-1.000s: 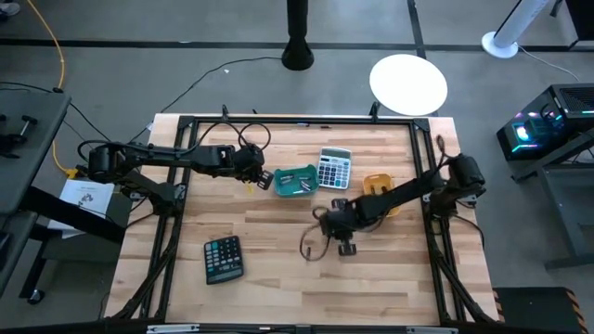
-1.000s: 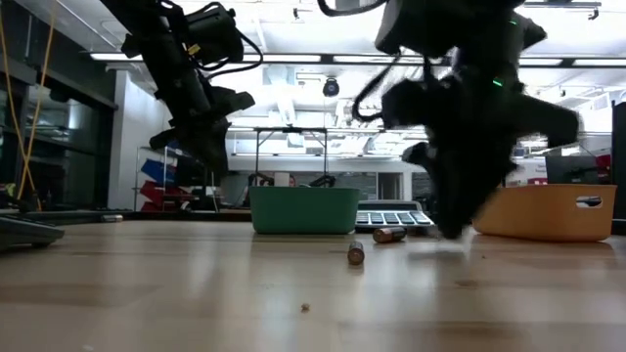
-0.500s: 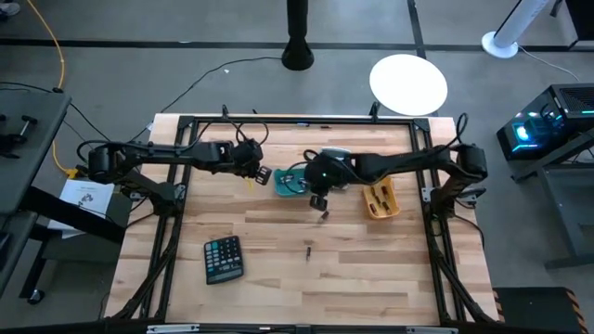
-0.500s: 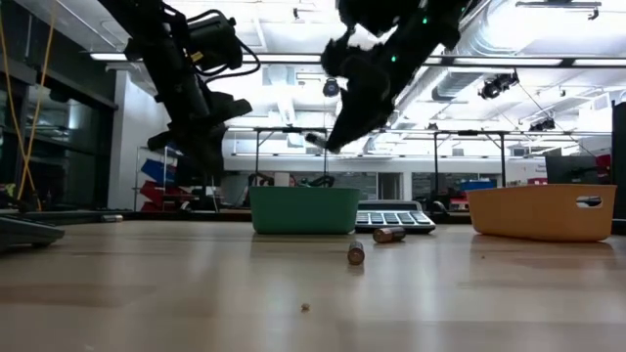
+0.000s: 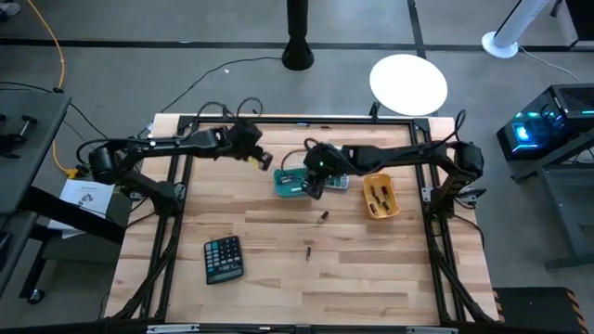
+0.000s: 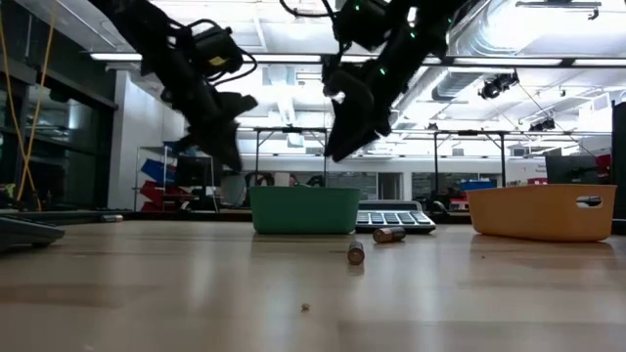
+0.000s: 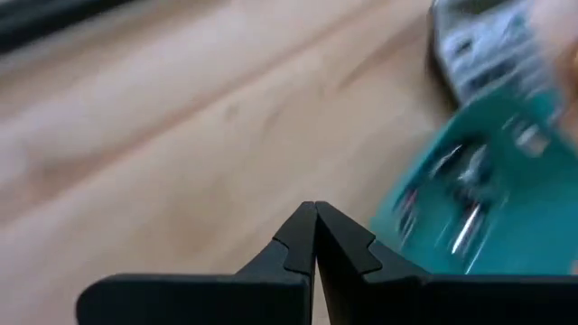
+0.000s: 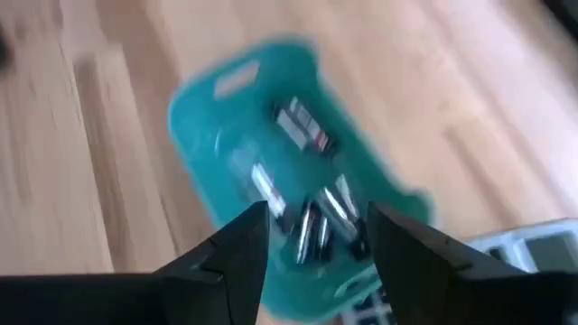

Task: Sort batteries
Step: Put the silver battery into the blue bin

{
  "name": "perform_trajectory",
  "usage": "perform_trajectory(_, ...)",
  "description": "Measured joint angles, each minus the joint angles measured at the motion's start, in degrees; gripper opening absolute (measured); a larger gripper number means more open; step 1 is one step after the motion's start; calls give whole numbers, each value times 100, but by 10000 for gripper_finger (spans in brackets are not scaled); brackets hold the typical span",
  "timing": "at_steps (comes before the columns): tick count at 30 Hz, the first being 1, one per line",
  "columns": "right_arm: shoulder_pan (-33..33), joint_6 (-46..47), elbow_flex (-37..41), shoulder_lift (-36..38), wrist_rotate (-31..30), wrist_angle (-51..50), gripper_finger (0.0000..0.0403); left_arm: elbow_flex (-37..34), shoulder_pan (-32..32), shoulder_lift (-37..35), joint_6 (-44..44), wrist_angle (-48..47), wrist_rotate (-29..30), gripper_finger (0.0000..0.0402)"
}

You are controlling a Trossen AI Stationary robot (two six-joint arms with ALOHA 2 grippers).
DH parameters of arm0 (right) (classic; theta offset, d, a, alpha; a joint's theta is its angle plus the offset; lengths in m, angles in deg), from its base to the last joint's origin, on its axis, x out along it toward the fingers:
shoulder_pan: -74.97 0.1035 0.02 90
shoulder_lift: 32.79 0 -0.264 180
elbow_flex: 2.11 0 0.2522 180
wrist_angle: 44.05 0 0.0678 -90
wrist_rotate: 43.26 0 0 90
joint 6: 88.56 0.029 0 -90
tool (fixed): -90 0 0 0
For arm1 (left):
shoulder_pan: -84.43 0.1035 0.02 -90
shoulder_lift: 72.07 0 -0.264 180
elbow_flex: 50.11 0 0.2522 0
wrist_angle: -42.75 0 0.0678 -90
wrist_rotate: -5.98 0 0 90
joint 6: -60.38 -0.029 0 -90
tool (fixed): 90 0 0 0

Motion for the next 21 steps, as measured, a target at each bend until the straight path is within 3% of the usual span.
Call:
perform_trajectory(5, -350, 229, -802, 47, 0, -871, 183, 905, 785, 881, -216, 337, -820, 0)
perform_trajectory(11, -625, -18, -2124, 45, -1, -2093, 183, 2933, 981, 2668, -348, 306, -2226, 0)
perform_trajectory(18, -703, -423, -3672, 160, -25, -3524, 183, 4687, 891, 4025, 301, 166, -2131, 0)
perform_trajectory(21, -699, -367, -4116, 346, -238, -3917, 183, 5160, 889, 4379, 377, 99, -1694, 0)
